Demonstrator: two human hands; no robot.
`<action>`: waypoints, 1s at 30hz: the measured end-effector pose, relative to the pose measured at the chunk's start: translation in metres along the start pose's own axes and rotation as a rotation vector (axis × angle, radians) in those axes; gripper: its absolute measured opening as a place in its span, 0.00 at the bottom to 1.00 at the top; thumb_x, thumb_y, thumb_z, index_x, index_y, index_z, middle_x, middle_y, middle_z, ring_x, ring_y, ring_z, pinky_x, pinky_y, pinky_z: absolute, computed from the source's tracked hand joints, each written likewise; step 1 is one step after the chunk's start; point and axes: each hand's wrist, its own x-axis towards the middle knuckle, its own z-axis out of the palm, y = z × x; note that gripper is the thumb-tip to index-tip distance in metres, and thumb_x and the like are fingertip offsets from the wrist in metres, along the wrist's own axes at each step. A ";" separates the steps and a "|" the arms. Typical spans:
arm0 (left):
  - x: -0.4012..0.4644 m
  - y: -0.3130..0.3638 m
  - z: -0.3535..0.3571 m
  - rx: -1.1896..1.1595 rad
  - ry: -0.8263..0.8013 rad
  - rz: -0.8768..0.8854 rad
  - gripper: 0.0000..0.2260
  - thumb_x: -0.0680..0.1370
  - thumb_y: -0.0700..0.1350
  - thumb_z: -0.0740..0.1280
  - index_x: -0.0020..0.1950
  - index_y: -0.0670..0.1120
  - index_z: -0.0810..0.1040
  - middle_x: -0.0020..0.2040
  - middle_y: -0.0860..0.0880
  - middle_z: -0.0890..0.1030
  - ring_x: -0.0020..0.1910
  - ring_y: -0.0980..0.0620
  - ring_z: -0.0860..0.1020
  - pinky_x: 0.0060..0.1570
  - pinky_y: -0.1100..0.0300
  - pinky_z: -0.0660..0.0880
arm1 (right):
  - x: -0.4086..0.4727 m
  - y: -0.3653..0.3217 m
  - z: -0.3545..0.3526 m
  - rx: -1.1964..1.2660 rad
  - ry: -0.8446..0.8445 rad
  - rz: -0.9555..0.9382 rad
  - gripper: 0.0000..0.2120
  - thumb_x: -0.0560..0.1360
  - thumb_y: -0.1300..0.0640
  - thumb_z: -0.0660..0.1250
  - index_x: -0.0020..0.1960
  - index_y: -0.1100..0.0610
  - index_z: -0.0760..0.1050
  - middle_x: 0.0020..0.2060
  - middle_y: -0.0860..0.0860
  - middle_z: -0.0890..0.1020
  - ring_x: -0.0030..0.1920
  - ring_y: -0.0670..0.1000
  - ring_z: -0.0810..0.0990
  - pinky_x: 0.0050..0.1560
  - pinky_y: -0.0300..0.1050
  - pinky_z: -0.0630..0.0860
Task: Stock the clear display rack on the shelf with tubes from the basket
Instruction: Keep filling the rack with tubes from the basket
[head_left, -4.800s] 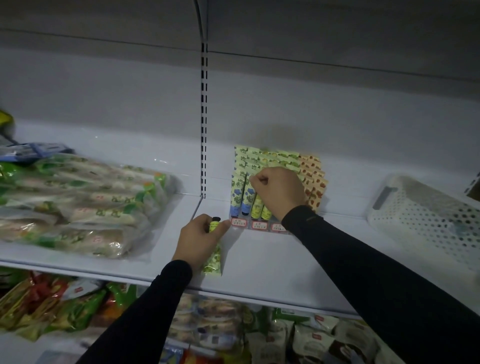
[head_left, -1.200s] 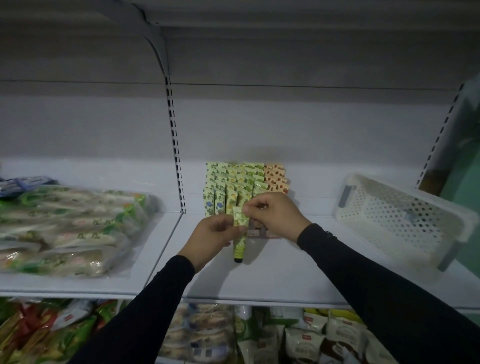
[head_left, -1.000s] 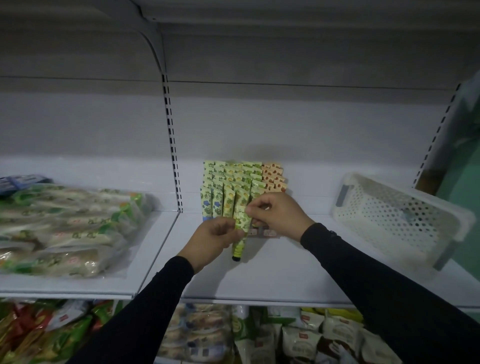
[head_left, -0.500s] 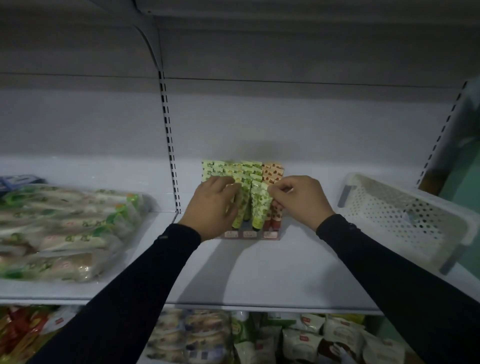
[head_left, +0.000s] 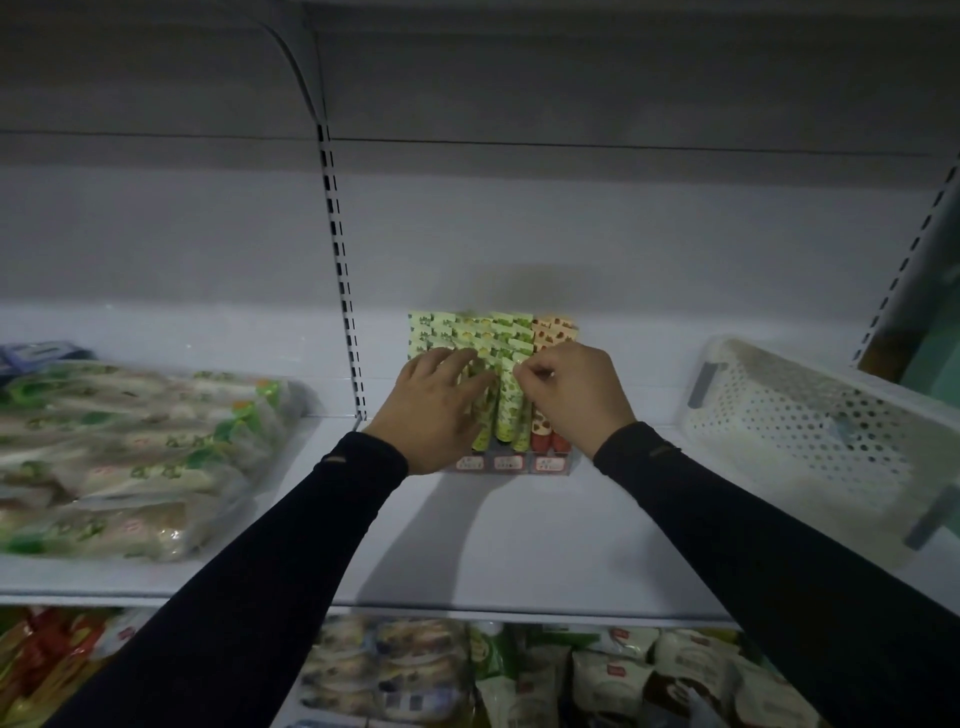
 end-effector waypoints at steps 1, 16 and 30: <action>0.000 0.001 0.001 -0.025 0.008 -0.016 0.28 0.70 0.48 0.58 0.70 0.45 0.74 0.70 0.39 0.72 0.68 0.34 0.69 0.65 0.38 0.67 | 0.000 0.000 0.003 -0.015 -0.002 -0.005 0.15 0.78 0.55 0.65 0.36 0.60 0.81 0.34 0.53 0.81 0.37 0.50 0.76 0.41 0.41 0.69; 0.000 -0.005 0.013 -0.138 0.072 -0.020 0.29 0.66 0.42 0.63 0.68 0.43 0.76 0.69 0.36 0.73 0.66 0.32 0.71 0.66 0.38 0.68 | -0.005 0.000 0.027 -0.105 0.086 0.001 0.14 0.79 0.58 0.62 0.39 0.63 0.79 0.38 0.54 0.76 0.36 0.54 0.75 0.39 0.47 0.73; -0.001 -0.006 0.016 -0.167 0.088 -0.024 0.30 0.65 0.43 0.63 0.68 0.43 0.76 0.69 0.37 0.73 0.67 0.33 0.71 0.66 0.38 0.68 | -0.015 0.012 0.043 -0.175 0.274 -0.210 0.15 0.75 0.55 0.60 0.33 0.58 0.77 0.31 0.53 0.76 0.26 0.54 0.75 0.20 0.43 0.71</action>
